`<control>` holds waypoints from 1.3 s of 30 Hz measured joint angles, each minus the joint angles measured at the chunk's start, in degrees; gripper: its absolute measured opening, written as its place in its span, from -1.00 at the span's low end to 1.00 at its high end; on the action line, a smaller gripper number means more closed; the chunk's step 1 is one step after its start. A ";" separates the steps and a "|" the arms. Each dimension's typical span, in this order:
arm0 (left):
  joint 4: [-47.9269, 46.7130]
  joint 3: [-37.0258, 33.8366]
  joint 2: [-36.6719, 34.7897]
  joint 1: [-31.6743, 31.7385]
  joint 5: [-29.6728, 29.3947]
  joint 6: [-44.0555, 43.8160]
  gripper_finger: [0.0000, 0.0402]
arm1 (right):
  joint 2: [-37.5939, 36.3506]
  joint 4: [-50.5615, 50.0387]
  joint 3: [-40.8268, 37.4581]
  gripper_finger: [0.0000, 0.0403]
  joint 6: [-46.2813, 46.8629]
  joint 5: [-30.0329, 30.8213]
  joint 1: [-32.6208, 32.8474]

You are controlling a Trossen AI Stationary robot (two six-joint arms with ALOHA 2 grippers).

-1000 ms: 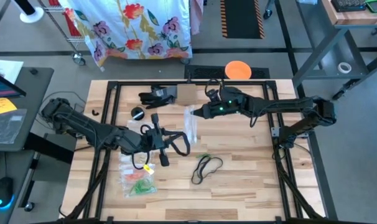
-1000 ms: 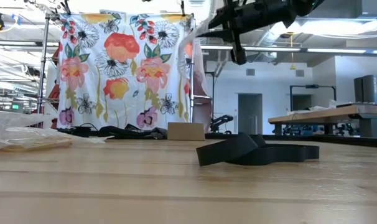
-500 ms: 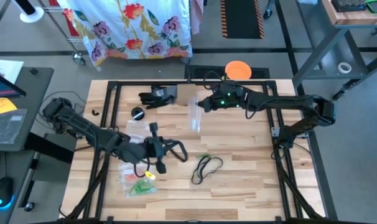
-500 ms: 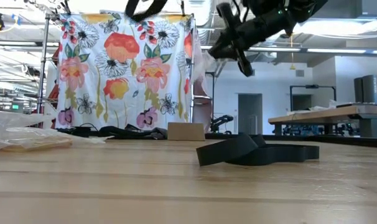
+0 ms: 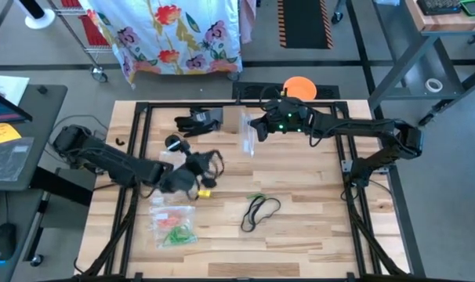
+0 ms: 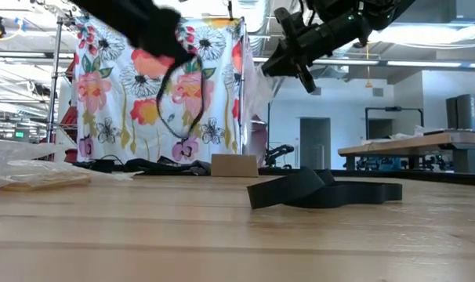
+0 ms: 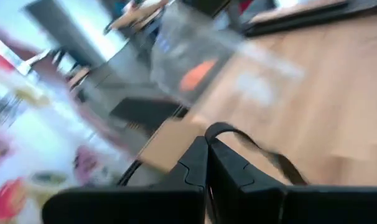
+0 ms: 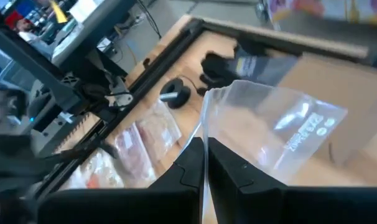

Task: Sort rubber bands
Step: Put the black rubber band into the transparent zip bag

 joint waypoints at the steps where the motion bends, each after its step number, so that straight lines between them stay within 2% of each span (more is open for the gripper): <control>1: -0.24 -0.64 0.00 1.63 0.64 -0.66 -1.00 | 0.00 0.58 0.00 -0.93 -0.88 0.02 -0.20; 6: 1.73 -3.93 0.04 9.49 15.05 -1.75 -1.00 | 0.00 1.05 0.00 -0.93 -0.66 0.02 -1.88; 12: 9.82 -7.91 0.98 15.98 19.11 -2.85 -1.00 | 0.00 0.25 0.00 -0.93 -0.08 0.04 -3.30; 17: 18.85 -8.04 0.95 18.64 20.91 2.29 -1.00 | 0.00 -0.24 0.00 -0.93 -0.05 0.04 -2.98; 21: 25.91 -8.04 0.81 18.96 27.77 4.18 -1.00 | 0.00 0.80 0.00 -0.93 -0.05 1.63 -2.29; 26: 32.75 -7.99 1.05 15.74 43.05 3.06 -1.00 | -0.02 -2.30 0.02 -0.93 -1.64 1.42 0.02; 28: 38.50 -7.44 1.78 14.71 45.18 3.41 -1.00 | 0.03 -3.86 0.00 -0.93 -0.31 1.87 1.73; 30: 41.21 -6.37 1.81 14.19 45.70 1.77 -1.00 | 1.08 -0.99 0.01 -0.93 2.18 2.33 3.44; 34: 43.35 -3.54 2.61 14.11 52.50 2.01 -1.00 | 3.05 2.72 -0.04 -0.98 8.80 1.55 6.39; 39: 44.66 0.70 7.82 13.67 60.68 2.29 -1.00 | 7.62 8.87 0.03 -0.98 10.55 1.02 9.49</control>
